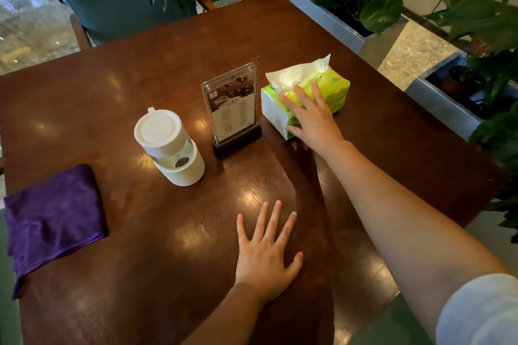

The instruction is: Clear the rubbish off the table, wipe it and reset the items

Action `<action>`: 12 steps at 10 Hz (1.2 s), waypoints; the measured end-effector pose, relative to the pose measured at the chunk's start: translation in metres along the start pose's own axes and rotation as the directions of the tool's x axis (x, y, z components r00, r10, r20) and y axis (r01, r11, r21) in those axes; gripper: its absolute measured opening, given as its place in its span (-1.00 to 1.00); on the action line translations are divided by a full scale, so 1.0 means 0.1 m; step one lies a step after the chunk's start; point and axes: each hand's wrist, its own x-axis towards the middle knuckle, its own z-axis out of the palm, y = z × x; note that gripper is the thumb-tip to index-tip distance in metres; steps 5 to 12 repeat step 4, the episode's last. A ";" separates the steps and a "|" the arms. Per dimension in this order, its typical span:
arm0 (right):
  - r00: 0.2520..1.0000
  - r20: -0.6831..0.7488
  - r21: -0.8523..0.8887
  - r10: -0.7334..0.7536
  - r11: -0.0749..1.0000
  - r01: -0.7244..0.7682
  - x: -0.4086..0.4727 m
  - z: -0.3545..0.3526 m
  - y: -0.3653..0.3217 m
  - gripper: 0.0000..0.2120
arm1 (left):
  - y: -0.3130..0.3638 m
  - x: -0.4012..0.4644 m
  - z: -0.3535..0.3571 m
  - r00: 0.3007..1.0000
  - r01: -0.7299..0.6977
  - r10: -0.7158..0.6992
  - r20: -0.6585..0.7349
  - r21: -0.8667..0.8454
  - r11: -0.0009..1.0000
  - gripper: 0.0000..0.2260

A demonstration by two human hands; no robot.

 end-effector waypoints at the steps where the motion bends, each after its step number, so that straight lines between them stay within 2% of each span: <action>1: 1.000 -0.030 0.012 -0.002 1.000 0.002 0.02 0.05 -0.01 -0.36 | 0.00 0.00 0.00 1.000 -0.005 0.005 -0.004 0.007 1.000 -0.38; 3: 0.999 -0.022 -0.002 0.026 1.000 -0.026 0.03 0.01 -0.03 -0.35 | -0.02 -0.01 0.02 1.000 -0.004 0.004 -0.030 0.003 1.000 -0.39; 4: 0.999 -0.029 -0.033 0.046 0.998 -0.047 -0.04 -0.06 -0.05 -0.34 | 0.00 0.00 0.01 1.000 0.004 -0.004 0.000 -0.016 1.000 -0.39; 12: 0.999 -0.029 -0.033 0.046 0.998 -0.047 -0.04 -0.06 -0.05 -0.34 | 0.00 0.00 0.01 1.000 0.004 -0.004 0.000 -0.016 1.000 -0.39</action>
